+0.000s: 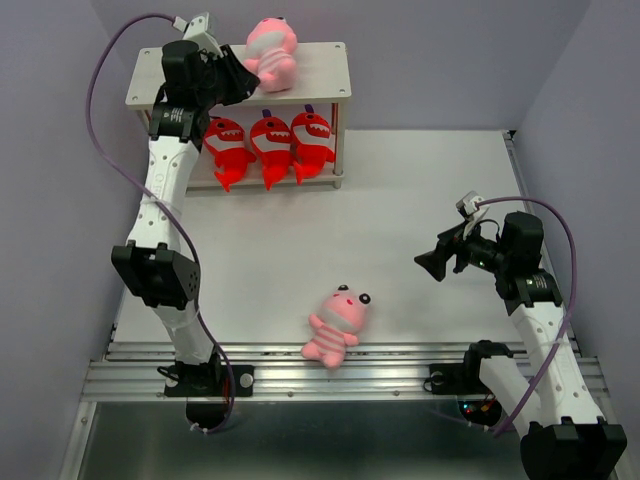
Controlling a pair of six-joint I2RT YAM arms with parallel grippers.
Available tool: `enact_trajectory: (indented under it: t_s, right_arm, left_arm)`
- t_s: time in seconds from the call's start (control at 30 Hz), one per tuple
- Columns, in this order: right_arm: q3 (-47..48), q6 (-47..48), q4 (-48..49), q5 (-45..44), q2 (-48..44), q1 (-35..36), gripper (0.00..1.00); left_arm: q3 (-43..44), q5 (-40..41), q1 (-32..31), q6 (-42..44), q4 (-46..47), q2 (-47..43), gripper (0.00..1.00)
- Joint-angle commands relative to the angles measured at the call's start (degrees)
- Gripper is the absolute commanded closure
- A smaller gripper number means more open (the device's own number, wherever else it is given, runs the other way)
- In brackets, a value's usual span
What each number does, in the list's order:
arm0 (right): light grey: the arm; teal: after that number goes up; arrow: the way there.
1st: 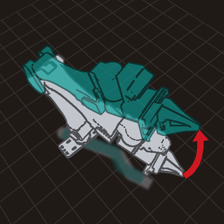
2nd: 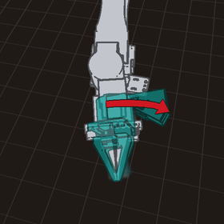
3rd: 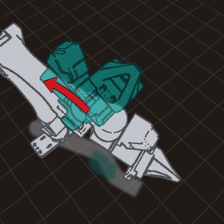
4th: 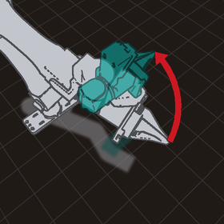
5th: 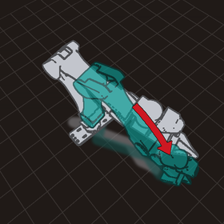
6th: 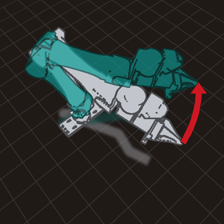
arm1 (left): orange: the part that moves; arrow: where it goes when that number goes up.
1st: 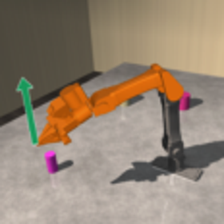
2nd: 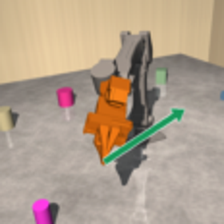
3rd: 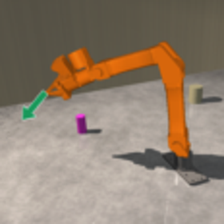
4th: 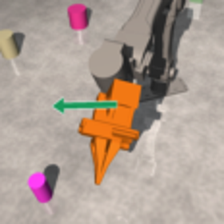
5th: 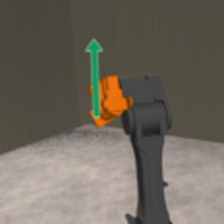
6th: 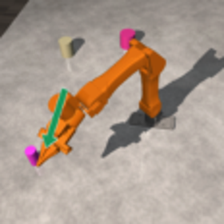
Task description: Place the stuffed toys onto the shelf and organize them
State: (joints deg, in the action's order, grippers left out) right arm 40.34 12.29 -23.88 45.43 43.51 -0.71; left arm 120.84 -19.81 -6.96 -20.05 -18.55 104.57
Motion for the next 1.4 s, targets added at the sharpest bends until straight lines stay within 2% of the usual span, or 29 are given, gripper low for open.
enact_trajectory:
  t_s: [0.0, 0.13, 0.2, 0.4, 0.43, 0.47, 0.57, 0.6, 0.67, 0.7, 0.83, 0.87, 0.97, 1.0, 1.2, 1.37]
  right_arm:
    - [-0.26, 1.06, 2.78, -0.17, -0.35, -0.26, 0.00]
    - [-0.17, 1.06, 2.78, -0.17, -0.44, -0.26, 0.00]
    - [-0.26, 1.24, 2.70, 0.27, -0.53, -0.26, 0.00]
    - [-0.43, 4.31, 0.68, 4.57, -0.44, -0.26, 0.00]
    - [-0.43, 4.93, 0.24, 6.06, -0.27, -0.26, 0.00]
    - [-0.43, 6.15, -0.81, 6.94, 0.43, -0.26, 0.00]
    - [0.26, 8.35, -3.01, 10.55, 4.03, -0.26, 0.00]
    - [0.70, 9.75, -4.93, 11.34, 5.26, -0.26, 0.00]
    - [2.55, 12.39, -7.40, 13.71, 7.90, -0.26, 0.00]
    - [2.99, 13.45, -8.63, 14.50, 10.17, -0.26, 0.00]
    - [7.02, 17.57, -14.51, 16.18, 17.30, 0.53, 0.00]
    - [10.26, 20.29, -18.53, 15.40, 19.05, 1.84, 0.00]
    - [15.54, 22.33, -23.48, 12.42, 25.12, 5.18, 0.00]
    - [18.35, 21.64, -24.89, 10.75, 26.27, 9.63, 0.00]
    - [21.71, 12.15, -20.51, -4.80, 32.77, 30.46, 0.00]
    - [25.66, 10.91, -20.15, -14.40, 40.59, 39.81, 0.00]
  left_arm:
    - [0.28, -0.05, 0.81, -0.34, 2.55, -4.38, 0.66]
    - [0.10, 0.30, 1.34, -0.51, 1.94, -4.73, 0.62]
    - [-0.60, 0.30, 1.51, -0.51, 2.20, -5.60, 0.56]
    - [-6.04, 1.09, 1.51, 0.45, 5.01, -12.45, 0.31]
    - [-7.79, 1.18, 1.51, 0.80, 5.53, -14.03, 0.29]
    - [-9.81, 1.70, 1.51, 1.15, 7.28, -15.87, 0.23]
    - [-24.03, 2.06, 1.51, 0.02, 15.16, -26.15, 0.10]
    - [-32.25, 2.23, 1.51, -0.16, 17.12, -32.18, 0.01]
    - [-40.03, 2.50, 1.60, -0.07, 21.33, -38.10, 0.01]
    - [-47.29, 2.93, 1.60, -0.33, 22.05, -43.87, 0.01]
    - [-63.76, 1.80, 1.60, -1.22, 22.68, -57.09, 0.01]
    - [-69.36, 0.23, 1.60, -1.30, 21.72, -61.38, 0.01]
    - [-75.99, -2.07, 1.60, -2.79, 18.65, -66.59, 0.01]
    - [-79.67, -2.42, 1.60, -3.58, 16.81, -69.56, 0.01]
    - [-90.50, -6.64, 1.43, -11.39, 13.01, -79.17, 0.01]
    - [-89.63, -6.56, 1.34, -13.43, 9.67, -81.55, 0.01]
